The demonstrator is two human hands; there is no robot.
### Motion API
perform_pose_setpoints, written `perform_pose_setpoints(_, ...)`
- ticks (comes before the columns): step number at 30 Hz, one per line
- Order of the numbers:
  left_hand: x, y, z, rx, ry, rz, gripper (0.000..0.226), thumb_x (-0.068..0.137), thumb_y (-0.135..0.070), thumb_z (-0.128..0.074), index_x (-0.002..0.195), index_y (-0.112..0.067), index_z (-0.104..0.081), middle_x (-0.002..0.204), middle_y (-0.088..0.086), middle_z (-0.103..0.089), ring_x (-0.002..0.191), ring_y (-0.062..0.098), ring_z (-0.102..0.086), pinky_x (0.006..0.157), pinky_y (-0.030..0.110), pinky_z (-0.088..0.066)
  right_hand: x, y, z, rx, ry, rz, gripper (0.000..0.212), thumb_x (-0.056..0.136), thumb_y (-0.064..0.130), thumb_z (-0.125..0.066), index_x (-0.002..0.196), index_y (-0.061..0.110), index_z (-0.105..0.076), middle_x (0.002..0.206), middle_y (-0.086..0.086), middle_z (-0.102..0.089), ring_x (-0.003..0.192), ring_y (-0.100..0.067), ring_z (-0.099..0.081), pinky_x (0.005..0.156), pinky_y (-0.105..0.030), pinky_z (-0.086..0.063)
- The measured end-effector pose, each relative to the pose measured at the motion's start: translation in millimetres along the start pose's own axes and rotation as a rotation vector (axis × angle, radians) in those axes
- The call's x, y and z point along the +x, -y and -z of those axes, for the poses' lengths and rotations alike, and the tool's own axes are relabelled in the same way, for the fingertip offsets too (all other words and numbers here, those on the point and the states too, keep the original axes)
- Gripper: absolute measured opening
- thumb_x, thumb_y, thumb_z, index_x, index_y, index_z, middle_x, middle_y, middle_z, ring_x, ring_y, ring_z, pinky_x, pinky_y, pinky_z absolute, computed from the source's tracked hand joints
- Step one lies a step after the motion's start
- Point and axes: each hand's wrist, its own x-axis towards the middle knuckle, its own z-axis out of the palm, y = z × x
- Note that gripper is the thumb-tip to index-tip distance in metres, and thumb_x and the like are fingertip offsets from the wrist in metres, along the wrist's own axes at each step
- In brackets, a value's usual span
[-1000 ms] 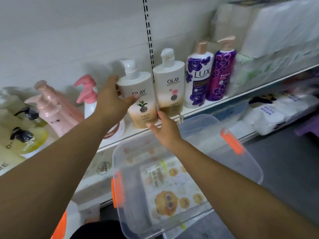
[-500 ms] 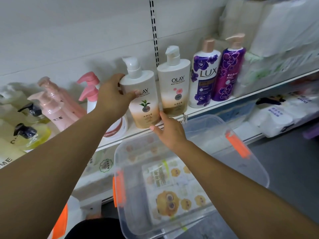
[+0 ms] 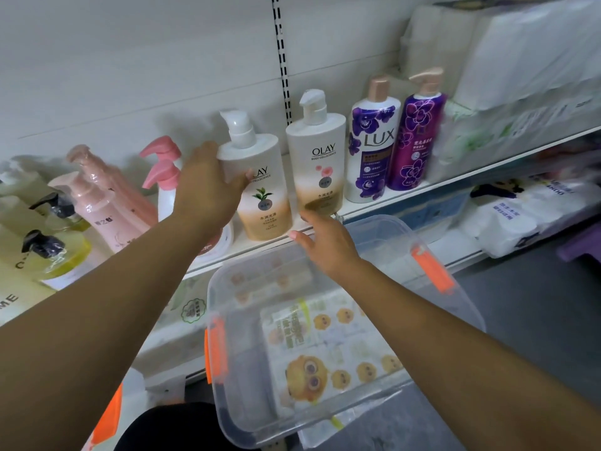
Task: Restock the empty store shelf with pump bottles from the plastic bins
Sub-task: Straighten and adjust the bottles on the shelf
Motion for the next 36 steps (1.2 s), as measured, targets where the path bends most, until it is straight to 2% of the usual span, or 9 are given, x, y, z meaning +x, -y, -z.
perform_pose_setpoints(2,-8.3,-3.4,-2.6,0.087,-0.122,-0.053,0.062,0.082,-0.038,-0.076,0.124,-0.001,-0.049,0.122,0.018,-0.050,0.114,0.035,-0.047,0.089,0.037,-0.040,-6.4,-14.0,12.0,-0.002,-0.109,-0.033,0.039,0.099,0.045,-0.060,0.127,0.019,-0.061,0.123,-0.006,-0.064,0.112,-0.027,-0.061,0.092,-0.040,-0.052)
perform_pose_setpoints(4,-15.0,-10.5,-3.0,0.117,-0.238,-0.156,0.067,0.079,-0.038,-0.076,0.126,0.001,-0.048,0.125,0.020,-0.046,0.117,0.035,-0.044,0.098,0.038,-0.037,-8.7,-28.3,24.3,-0.032,-0.172,-0.084,0.041,0.098,0.046,-0.061,0.127,0.018,-0.062,0.119,-0.007,-0.062,0.109,-0.027,-0.060,0.090,-0.039,-0.051)
perform_pose_setpoints(7,-10.3,-26.0,-2.6,0.168,-0.332,-0.294,0.064,0.079,-0.045,-0.072,0.121,-0.001,-0.051,0.124,0.020,-0.046,0.113,0.036,-0.044,0.096,0.039,-0.035,-5.6,-46.0,37.1,-0.069,-0.163,-0.155,0.057,0.095,0.049,-0.064,0.140,0.016,-0.052,0.135,-0.010,-0.056,0.125,-0.029,-0.053,0.102,-0.042,-0.049)
perform_pose_setpoints(11,11.0,-56.2,-6.8,0.291,-0.236,-0.428,0.061,0.083,-0.051,-0.066,0.125,-0.007,-0.055,0.130,0.010,-0.051,0.118,0.032,-0.043,0.094,0.041,-0.029,4.6,-52.0,42.2,-0.134,-0.133,-0.112,0.069,0.096,0.049,-0.062,0.151,0.014,-0.040,0.150,-0.010,-0.050,0.142,-0.027,-0.041,0.115,-0.044,-0.038)
perform_pose_setpoints(15,31.8,-86.0,-12.3,0.337,-0.071,-0.428,0.072,0.087,-0.054,-0.064,0.142,-0.012,-0.043,0.140,0.007,-0.050,0.129,0.029,-0.039,0.104,0.041,-0.023,13.6,-44.4,41.5,-0.143,-0.126,-0.111,0.064,0.093,0.053,-0.064,0.144,0.020,-0.042,0.135,-0.005,-0.060,0.129,-0.027,-0.052,0.106,-0.045,-0.045)
perform_pose_setpoints(20,48.1,-102.5,-22.9,0.285,0.050,-0.387,0.066,0.086,-0.053,-0.067,0.135,-0.014,-0.043,0.118,0.007,-0.064,0.108,0.032,-0.056,0.095,0.041,-0.033,16.2,-43.9,36.6,-0.126,-0.090,-0.188,0.070,0.094,0.055,-0.060,0.150,0.021,-0.035,0.130,-0.011,-0.058,0.125,-0.033,-0.051,0.104,-0.046,-0.044)
perform_pose_setpoints(22,48.6,-103.3,-28.5,0.243,0.094,-0.360,0.068,0.086,-0.049,-0.068,0.138,-0.015,-0.040,0.119,0.008,-0.065,0.107,0.034,-0.058,0.092,0.041,-0.041,17.4,-45.4,36.5,-0.137,-0.077,-0.194,0.070,0.095,0.056,-0.058,0.151,0.023,-0.034,0.130,-0.011,-0.056,0.127,-0.034,-0.050,0.106,-0.046,-0.043)
perform_pose_setpoints(25,48.6,-99.8,-36.6,0.198,0.102,-0.339,0.073,0.087,-0.043,-0.070,0.143,-0.016,-0.033,0.119,0.011,-0.066,0.105,0.034,-0.061,0.086,0.045,-0.049,19.7,-47.8,35.9,-0.151,-0.066,-0.185,0.069,0.095,0.058,-0.056,0.150,0.023,-0.034,0.131,-0.011,-0.056,0.127,-0.033,-0.049,0.105,-0.046,-0.043)
perform_pose_setpoints(36,48.2,-94.5,-48.3,0.200,0.062,-0.330,0.076,0.085,-0.033,-0.074,0.144,-0.018,-0.029,0.127,0.011,-0.061,0.103,0.037,-0.061,0.084,0.046,-0.051,20.3,-55.3,40.5,-0.213,0.019,-0.187,0.070,0.102,0.060,-0.040,0.160,0.025,-0.022,0.145,-0.013,-0.045,0.138,-0.032,-0.039,0.113,-0.043,-0.037)
